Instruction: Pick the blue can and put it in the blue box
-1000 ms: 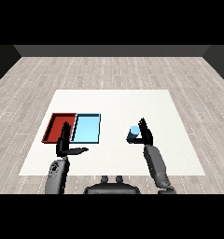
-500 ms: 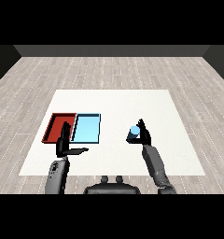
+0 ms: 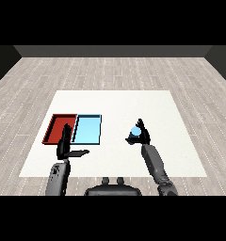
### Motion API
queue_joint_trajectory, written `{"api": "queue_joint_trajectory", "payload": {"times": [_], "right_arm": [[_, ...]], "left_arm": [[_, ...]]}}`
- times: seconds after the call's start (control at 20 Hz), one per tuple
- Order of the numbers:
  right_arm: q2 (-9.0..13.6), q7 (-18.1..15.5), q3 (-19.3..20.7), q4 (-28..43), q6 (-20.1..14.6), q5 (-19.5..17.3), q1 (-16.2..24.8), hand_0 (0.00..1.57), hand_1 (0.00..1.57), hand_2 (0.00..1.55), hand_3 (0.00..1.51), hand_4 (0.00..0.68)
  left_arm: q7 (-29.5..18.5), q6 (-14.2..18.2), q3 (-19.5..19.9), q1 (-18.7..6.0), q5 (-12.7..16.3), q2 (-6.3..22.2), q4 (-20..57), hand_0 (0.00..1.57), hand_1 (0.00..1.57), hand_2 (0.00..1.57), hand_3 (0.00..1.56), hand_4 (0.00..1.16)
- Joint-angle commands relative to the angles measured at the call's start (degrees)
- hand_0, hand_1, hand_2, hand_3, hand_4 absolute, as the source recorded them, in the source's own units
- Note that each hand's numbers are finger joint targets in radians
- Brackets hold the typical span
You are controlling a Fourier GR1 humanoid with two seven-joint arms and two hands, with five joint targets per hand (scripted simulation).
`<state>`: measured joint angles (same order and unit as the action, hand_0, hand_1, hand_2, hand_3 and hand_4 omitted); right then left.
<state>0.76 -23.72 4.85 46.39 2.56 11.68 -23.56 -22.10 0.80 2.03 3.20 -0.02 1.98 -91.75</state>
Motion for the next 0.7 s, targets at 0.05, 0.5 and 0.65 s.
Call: {"api": "queue_joint_trajectory", "payload": {"times": [0.05,0.5,0.65], "right_arm": [[-0.57,-4.71,0.70,-5.14,0.03,-0.80,-0.94,0.00,0.00,0.00,0.00,0.000],[0.12,0.15,-0.15,-6.71,-10.86,-1.85,-4.25,1.46,1.46,1.45,1.42,0.469],[-0.73,0.33,-6.82,-3.71,-15.02,1.92,-1.27,1.47,1.47,1.46,1.44,0.554]], "left_arm": [[-0.53,-1.71,2.13,-1.49,2.17,1.40,1.27,0.00,0.00,0.00,0.00,0.00],[-0.28,-2.58,2.74,-3.96,2.97,1.94,3.20,0.00,0.00,0.00,0.00,0.00],[-3.46,-1.36,2.90,-4.24,0.80,1.82,6.61,0.00,0.00,0.00,0.00,0.00]]}}
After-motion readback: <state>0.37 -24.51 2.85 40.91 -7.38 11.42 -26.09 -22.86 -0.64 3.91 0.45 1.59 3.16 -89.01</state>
